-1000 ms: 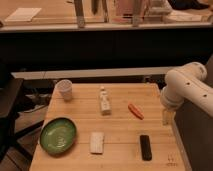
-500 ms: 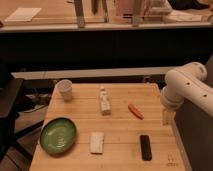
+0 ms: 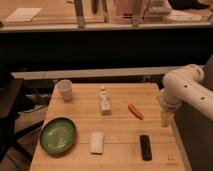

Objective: Place the eraser in the ceramic cup

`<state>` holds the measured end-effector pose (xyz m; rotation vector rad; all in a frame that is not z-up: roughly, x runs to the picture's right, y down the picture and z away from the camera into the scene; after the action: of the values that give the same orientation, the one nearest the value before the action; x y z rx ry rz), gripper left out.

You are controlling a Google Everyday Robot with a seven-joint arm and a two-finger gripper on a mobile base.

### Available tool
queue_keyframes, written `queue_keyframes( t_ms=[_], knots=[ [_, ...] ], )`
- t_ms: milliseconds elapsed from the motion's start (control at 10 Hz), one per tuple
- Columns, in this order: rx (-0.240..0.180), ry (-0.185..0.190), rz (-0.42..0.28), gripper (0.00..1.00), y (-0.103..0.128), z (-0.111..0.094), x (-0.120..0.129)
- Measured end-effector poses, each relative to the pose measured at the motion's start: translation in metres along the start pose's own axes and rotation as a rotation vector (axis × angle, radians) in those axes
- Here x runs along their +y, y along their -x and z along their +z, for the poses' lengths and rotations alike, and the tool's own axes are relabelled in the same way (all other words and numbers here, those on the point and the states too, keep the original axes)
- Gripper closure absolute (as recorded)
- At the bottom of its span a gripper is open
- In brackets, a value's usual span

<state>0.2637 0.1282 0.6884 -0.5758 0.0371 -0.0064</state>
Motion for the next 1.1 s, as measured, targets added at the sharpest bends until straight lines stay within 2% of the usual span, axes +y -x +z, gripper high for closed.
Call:
queue_keyframes(
  t_ms=[200, 500, 800, 1100],
  knots=[
    [0.001, -0.001, -0.04, 0.2, 0.021, 0.01, 0.009],
    [0.02, 0.007, -0.087, 0.2, 0.023, 0.017, 0.017],
    [0.035, 0.016, -0.199, 0.2, 0.049, 0.037, 0.034],
    [0.047, 0.024, -0.245, 0.2, 0.053, 0.043, 0.041]
  ],
)
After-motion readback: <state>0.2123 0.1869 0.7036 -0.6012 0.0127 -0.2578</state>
